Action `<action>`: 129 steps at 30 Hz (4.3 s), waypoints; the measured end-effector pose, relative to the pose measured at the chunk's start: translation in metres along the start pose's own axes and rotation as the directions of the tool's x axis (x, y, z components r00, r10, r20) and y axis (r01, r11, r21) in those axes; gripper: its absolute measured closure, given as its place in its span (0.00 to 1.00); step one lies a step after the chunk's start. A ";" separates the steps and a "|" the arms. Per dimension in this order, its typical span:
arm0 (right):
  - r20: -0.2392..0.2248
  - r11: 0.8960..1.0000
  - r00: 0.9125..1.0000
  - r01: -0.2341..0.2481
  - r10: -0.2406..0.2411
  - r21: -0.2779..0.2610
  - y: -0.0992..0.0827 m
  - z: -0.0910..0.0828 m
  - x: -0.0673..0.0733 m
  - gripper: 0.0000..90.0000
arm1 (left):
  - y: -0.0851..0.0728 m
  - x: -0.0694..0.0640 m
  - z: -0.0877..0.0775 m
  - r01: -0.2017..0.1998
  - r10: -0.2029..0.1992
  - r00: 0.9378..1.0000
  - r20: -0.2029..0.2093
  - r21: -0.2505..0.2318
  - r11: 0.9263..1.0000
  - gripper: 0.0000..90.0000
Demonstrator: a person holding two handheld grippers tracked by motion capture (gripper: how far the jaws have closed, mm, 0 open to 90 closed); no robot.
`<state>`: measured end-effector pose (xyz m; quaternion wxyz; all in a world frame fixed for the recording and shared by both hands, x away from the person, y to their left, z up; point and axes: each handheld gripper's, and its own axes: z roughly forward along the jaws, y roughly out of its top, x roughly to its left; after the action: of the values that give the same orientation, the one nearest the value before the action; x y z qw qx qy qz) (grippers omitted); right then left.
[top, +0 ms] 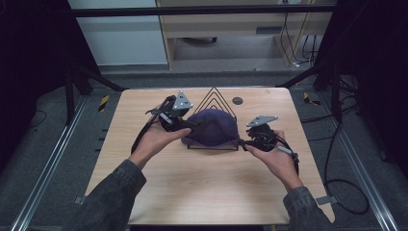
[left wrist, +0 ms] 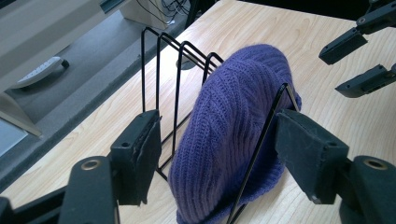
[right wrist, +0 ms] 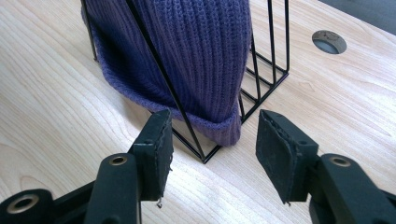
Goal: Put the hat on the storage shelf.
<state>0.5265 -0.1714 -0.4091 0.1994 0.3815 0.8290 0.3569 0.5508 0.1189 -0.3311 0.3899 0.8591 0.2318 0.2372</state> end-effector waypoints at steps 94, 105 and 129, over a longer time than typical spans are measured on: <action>-0.167 0.979 0.966 0.203 -0.198 0.017 0.020 0.057 0.144 0.14 | -0.207 -0.006 -0.093 0.190 -0.176 0.980 -0.087 0.180 0.965 0.05; -0.177 0.991 0.977 0.129 -0.119 0.041 0.013 0.105 0.152 0.15 | -0.243 0.009 -0.062 0.285 -0.263 0.955 -0.138 0.180 0.941 0.06; -0.140 0.998 0.989 0.055 -0.054 0.008 0.003 0.143 0.153 0.07 | -0.266 0.029 -0.041 0.395 -0.369 0.912 -0.182 0.139 0.908 0.02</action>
<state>0.5181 0.0110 -0.5111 0.1482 0.3341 0.8532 0.3720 0.4931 0.3152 -0.5080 0.3343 0.8069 0.4443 0.1996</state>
